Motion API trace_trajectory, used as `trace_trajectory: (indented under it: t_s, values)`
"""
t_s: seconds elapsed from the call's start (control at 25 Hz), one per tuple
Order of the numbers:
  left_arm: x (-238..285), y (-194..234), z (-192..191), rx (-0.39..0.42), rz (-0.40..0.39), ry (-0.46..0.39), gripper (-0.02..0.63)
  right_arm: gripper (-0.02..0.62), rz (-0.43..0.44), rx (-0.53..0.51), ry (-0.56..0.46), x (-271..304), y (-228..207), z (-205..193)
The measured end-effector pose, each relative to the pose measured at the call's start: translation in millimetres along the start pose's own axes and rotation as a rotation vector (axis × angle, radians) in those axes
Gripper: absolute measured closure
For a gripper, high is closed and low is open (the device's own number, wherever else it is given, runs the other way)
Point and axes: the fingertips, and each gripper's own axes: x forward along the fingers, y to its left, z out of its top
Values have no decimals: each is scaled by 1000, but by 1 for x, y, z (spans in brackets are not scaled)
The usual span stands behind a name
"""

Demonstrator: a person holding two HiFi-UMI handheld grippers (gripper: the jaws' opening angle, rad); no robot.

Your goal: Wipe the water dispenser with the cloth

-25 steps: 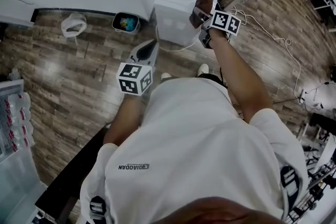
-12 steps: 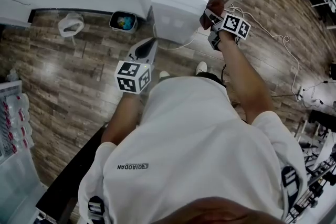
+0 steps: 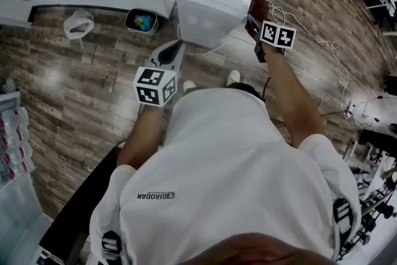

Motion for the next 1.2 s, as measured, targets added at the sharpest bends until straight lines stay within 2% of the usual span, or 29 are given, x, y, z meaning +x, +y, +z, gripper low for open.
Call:
trace_trajectory:
  t_s: [0.32,0.4,0.48,0.6,0.76,1.04,1.2]
  values:
    - [6,4,-10,-34,15,7,605,526,-117,-925,95,5,65,-15]
    - [7,5,-13,-42,20,8,606,526,-137,-1101,122,14,76,-27]
    - [8,7,-16,-55,28,10,604,526,-155,-1232,156,25,80,-40]
    - [8,8,-24,-79,44,17,606,526,-154,-1339,199,37,83,-61]
    - [11,9,-39,-104,56,36,604,526,-126,-1409,253,54,84,-91]
    - [14,1,-60,-156,80,58,605,526,-83,-1448,359,95,76,-145]
    - [13,7,-71,-168,120,74,606,526,-48,-1460,416,119,68,-179]
